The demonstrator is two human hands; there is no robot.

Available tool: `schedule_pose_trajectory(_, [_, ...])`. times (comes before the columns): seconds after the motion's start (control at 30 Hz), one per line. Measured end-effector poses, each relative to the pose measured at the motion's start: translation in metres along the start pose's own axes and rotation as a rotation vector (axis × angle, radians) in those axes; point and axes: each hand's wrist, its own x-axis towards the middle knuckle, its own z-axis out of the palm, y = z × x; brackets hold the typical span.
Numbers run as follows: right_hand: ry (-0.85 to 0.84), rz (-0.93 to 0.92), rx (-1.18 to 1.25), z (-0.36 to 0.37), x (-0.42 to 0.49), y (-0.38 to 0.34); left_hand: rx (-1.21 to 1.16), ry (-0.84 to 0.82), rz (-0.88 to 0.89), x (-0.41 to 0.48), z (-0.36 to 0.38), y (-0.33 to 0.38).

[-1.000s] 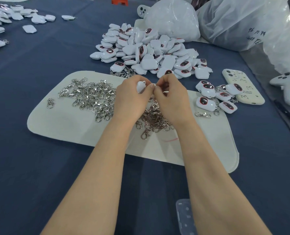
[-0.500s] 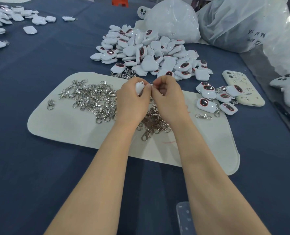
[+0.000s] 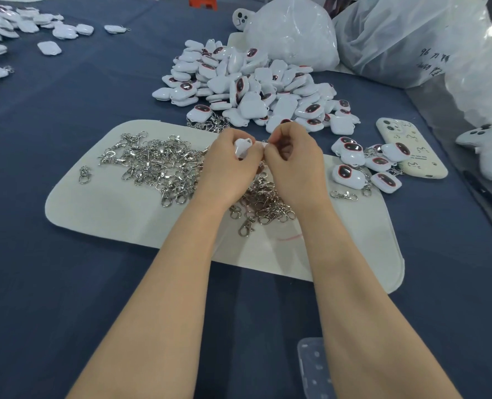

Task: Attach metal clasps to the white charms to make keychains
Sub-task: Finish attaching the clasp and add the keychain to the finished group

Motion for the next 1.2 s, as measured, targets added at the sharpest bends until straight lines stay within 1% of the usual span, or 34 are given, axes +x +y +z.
schedule_pose_trajectory(0.1, [0.014, 0.008, -0.037, -0.0029, -0.0006, 0.0019, -0.07, -0.05, -0.109, -0.0013, -0.0027, -0.0019])
schedule_pose_trajectory(0.13, [0.009, 0.01, -0.045, -0.0033, -0.0007, 0.0026, -0.078, -0.061, -0.107, -0.0014, -0.0038, -0.0017])
schedule_pose_trajectory(0.27, [-0.023, -0.009, -0.092, -0.0026, -0.0008, 0.0042, -0.19, -0.096, 0.004, -0.0024, -0.0064, 0.0014])
schedule_pose_trajectory(0.4, [-0.044, -0.025, -0.105, -0.002, 0.0001, 0.0042, -0.117, -0.118, -0.003, -0.0022, -0.0059, 0.0004])
schedule_pose_trajectory(0.63, [-0.057, -0.071, -0.123, 0.0005, -0.0012, 0.0044, -0.079, -0.074, -0.021, -0.0021, -0.0058, 0.0])
schedule_pose_trajectory(0.8, [-0.063, -0.08, -0.133, 0.0023, -0.0014, 0.0053, -0.19, -0.056, -0.065, -0.0027, -0.0056, 0.0032])
schedule_pose_trajectory(1.2, [-0.07, -0.07, -0.107, 0.0037, -0.0027, 0.0041, -0.188, -0.059, -0.088, -0.0031, -0.007, 0.0037])
